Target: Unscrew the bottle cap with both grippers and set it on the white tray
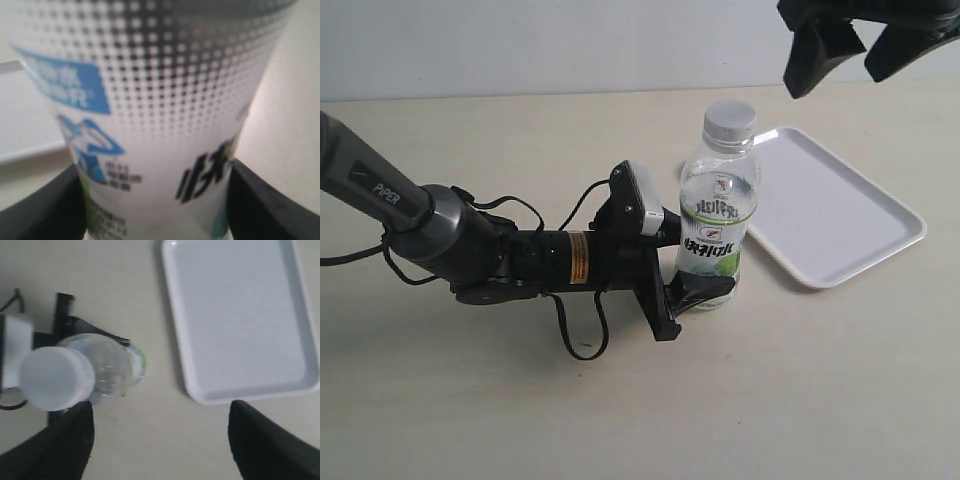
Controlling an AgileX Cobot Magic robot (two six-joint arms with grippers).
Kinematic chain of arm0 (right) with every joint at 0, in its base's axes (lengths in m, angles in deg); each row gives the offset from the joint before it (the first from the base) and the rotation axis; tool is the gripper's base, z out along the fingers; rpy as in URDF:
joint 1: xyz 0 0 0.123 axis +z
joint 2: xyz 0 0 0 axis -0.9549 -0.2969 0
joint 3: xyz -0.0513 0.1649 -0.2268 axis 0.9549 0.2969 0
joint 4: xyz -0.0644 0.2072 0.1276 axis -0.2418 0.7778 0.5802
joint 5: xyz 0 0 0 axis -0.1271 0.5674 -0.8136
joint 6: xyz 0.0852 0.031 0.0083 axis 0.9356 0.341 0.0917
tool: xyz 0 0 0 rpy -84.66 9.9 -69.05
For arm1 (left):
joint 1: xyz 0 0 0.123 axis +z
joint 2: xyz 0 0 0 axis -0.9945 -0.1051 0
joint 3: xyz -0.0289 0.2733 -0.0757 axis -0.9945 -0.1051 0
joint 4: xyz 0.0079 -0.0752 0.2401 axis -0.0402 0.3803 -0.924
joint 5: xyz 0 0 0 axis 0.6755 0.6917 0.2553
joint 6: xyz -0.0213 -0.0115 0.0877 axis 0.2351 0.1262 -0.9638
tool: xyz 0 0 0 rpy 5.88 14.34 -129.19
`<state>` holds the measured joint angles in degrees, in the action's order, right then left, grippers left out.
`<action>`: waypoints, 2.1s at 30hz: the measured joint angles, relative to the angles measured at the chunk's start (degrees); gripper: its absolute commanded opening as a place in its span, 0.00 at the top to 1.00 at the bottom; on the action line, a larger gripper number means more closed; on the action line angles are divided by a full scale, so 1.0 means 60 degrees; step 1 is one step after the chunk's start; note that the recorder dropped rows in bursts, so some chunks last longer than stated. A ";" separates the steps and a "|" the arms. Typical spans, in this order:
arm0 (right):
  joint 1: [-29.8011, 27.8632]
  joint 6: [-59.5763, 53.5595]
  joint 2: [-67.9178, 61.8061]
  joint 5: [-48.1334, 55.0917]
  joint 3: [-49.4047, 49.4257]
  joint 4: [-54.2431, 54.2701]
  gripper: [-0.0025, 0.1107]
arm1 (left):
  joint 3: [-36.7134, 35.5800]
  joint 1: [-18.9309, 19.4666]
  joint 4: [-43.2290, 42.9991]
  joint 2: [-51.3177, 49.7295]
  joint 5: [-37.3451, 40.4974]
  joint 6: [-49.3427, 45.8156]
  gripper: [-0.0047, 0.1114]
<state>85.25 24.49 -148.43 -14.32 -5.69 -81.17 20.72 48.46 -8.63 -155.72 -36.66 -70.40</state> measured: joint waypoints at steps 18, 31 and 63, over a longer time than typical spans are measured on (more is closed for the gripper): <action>0.0882 -0.1009 -0.0891 -0.0018 -0.0285 0.1319 0.31 | 0.0000 0.0000 0.0000 0.0000 0.0000 0.0000 0.96; 0.0905 -0.0887 -0.1377 -0.0018 -0.0554 0.1028 0.31 | 0.0000 0.0000 0.0000 0.0000 0.0000 0.0000 0.96; 0.0905 -0.1232 -0.1607 -0.0136 -0.0554 0.1305 0.83 | 0.0000 0.0000 -0.0012 0.0000 0.0000 0.0000 0.96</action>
<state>90.68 17.10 -158.07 -15.13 -9.01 -73.34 20.72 48.46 -8.71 -155.72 -36.66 -70.40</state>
